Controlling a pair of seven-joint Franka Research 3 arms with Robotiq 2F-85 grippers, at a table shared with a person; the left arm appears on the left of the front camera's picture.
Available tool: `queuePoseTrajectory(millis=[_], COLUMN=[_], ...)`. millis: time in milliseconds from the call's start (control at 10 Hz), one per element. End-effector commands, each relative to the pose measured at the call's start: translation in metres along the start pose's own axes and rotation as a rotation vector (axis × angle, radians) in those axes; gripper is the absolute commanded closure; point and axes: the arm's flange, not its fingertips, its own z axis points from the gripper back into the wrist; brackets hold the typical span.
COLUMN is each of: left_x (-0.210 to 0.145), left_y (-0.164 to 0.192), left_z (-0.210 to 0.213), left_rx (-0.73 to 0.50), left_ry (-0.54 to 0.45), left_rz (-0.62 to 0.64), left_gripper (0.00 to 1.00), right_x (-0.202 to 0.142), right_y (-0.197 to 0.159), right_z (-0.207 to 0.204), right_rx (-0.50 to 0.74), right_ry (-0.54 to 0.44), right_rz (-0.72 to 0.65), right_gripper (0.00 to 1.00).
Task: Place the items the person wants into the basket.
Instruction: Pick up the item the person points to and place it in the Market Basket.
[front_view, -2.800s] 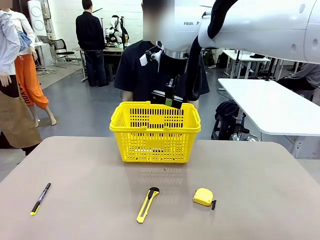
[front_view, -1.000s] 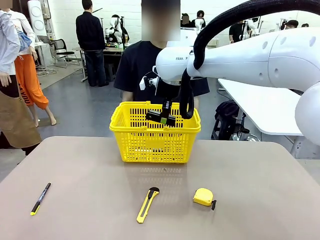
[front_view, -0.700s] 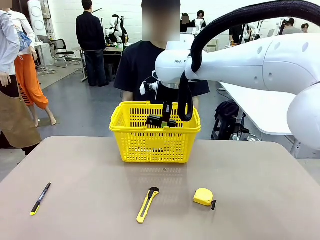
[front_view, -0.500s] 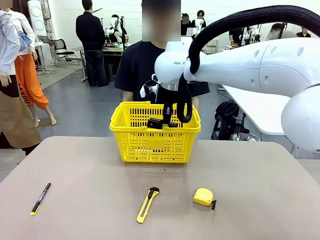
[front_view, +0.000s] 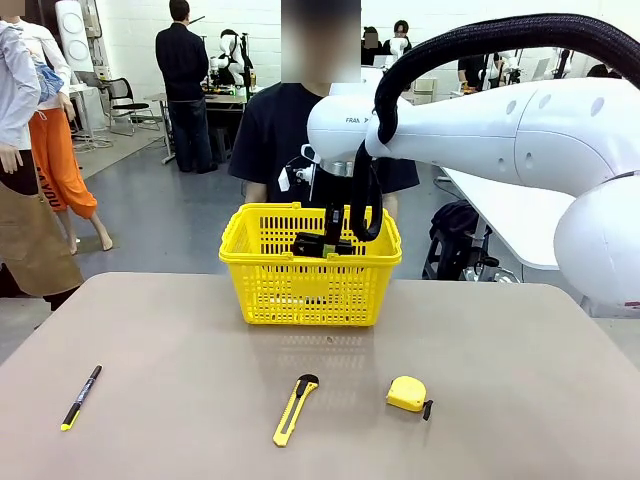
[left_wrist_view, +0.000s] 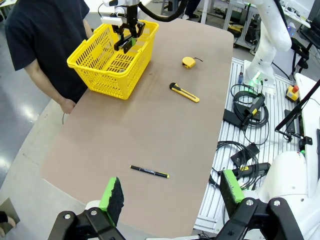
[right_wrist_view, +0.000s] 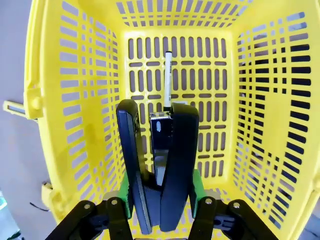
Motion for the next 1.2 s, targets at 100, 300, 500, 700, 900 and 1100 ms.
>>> queuePoseTrajectory(millis=[100, 300, 500, 700, 900, 1100], left_x=[-0.001, -0.001, -0.001, -0.001, -0.001, -0.001], left_y=[0.000, 0.000, 0.000, 0.000, 0.000, 0.000], left_z=[0.002, 0.002, 0.002, 0.002, 0.002, 0.002], left_rx=[-0.005, -0.005, -0.005, -0.005, -0.005, -0.005], left_ry=[-0.016, -0.016, -0.016, -0.016, -0.016, -0.016], left_rz=[-0.027, -0.027, -0.027, -0.027, -0.027, -0.027], left_gripper=[0.00, 0.00, 0.00, 0.00, 0.00, 0.00], right_x=[0.006, 0.005, 0.004, 0.003, 0.002, -0.019], right_y=[-0.012, -0.012, -0.011, -0.011, -0.009, 0.017], right_z=[0.004, 0.004, 0.005, 0.005, 0.007, 0.042], right_rx=[0.015, 0.021, 0.019, 0.022, 0.012, 0.019], right_ry=[0.000, 0.000, 0.001, -0.003, 0.010, 0.020], right_rz=[0.037, 0.038, 0.041, 0.041, 0.028, -0.079], right_gripper=[0.00, 0.00, 0.00, 0.00, 0.00, 0.00])
